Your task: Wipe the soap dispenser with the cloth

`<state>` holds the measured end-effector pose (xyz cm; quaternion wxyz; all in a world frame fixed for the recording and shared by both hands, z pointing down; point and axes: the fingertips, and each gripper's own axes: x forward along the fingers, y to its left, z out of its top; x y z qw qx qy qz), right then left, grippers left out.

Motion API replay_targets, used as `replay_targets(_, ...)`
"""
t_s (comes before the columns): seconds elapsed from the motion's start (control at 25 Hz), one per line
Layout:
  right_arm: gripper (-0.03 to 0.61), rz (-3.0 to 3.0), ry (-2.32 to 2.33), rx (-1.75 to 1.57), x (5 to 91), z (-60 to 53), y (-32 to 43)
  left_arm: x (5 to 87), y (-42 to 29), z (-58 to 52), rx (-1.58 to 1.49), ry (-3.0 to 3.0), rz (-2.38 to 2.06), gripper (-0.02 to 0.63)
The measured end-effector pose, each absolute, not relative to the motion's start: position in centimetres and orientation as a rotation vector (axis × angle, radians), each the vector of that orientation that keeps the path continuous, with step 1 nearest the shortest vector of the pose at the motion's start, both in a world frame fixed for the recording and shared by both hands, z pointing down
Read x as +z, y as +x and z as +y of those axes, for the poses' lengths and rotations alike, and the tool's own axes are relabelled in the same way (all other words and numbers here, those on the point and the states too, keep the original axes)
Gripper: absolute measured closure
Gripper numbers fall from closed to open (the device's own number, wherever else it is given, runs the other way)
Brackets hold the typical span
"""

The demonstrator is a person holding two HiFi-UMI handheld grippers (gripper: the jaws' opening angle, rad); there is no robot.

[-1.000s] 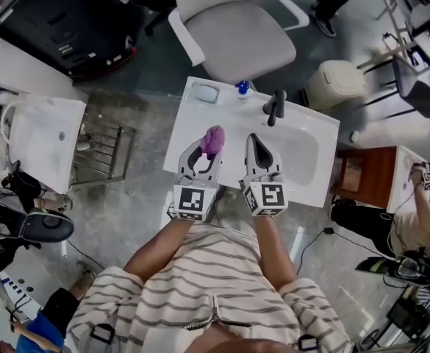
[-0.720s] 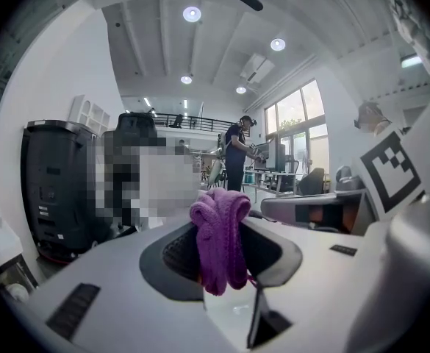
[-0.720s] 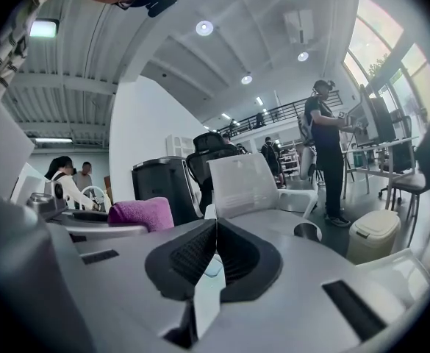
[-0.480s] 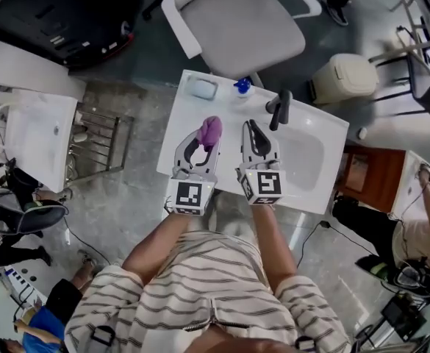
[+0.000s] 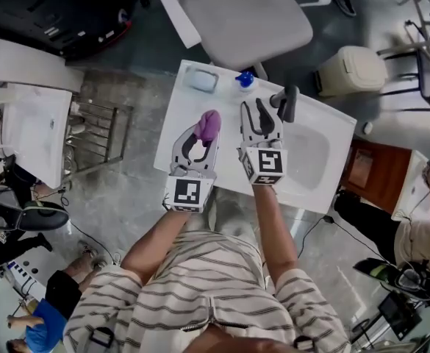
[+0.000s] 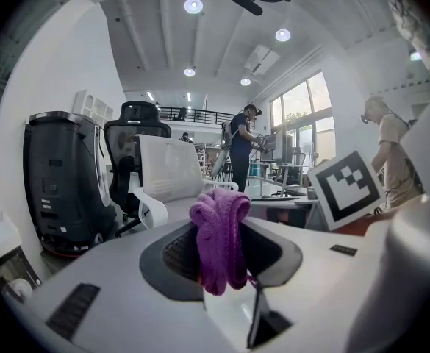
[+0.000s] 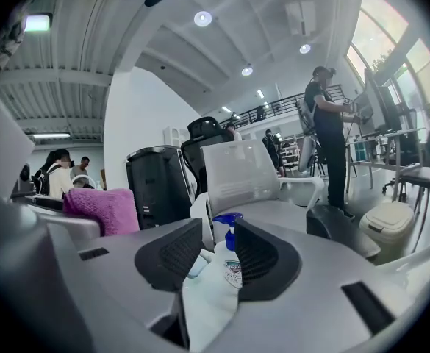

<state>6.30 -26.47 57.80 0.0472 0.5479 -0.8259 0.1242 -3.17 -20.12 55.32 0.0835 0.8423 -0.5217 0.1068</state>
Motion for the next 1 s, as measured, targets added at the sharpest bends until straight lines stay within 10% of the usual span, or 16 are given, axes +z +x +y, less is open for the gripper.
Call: replay_targets(1.0,0.437,-2.478,1.519,0.221,63.3,-32.3,5.8,58.8,-2.1,-19.3,0.354,2.440,-1.518,0.482)
